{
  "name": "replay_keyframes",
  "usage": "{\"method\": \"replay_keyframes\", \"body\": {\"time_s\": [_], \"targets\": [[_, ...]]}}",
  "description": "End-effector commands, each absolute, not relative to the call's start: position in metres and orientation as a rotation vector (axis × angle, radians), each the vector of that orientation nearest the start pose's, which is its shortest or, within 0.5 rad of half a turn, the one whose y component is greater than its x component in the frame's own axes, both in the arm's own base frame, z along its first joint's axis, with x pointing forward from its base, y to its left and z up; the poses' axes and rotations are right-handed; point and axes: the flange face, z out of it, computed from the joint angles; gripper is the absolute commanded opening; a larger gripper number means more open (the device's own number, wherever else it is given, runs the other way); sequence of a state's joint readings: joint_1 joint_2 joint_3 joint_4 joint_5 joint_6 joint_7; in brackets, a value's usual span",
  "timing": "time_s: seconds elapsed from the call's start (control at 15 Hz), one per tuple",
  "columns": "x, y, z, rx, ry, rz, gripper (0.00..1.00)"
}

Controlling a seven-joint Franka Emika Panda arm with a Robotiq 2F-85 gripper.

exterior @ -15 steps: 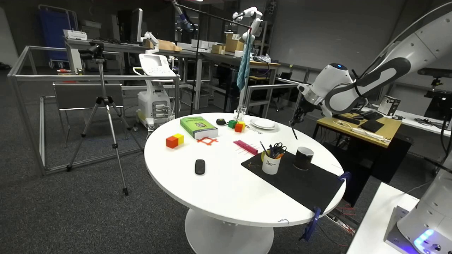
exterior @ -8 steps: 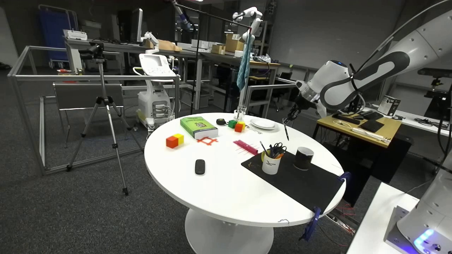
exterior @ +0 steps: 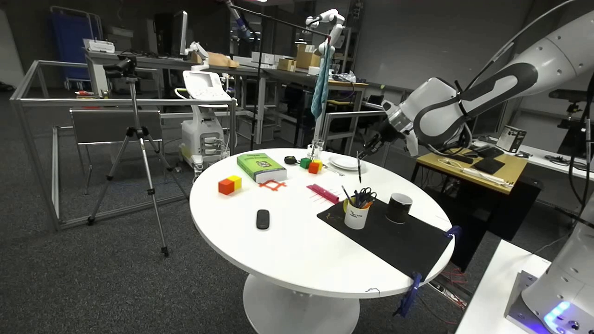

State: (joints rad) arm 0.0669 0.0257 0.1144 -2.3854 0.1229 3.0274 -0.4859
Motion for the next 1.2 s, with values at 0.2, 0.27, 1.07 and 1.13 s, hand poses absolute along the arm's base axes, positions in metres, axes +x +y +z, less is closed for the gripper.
{"method": "replay_keyframes", "body": {"time_s": [0.2,0.27,1.07,1.13], "targets": [[0.528,0.122,0.361,-2.834,-0.926,-1.021,0.03],[0.527,0.123,0.358,-2.829,-0.934,-1.017,0.03],[0.52,0.094,0.34,-2.803,-1.002,-0.95,0.03],[0.52,0.09,0.339,-2.801,-0.991,-0.947,0.03]]}}
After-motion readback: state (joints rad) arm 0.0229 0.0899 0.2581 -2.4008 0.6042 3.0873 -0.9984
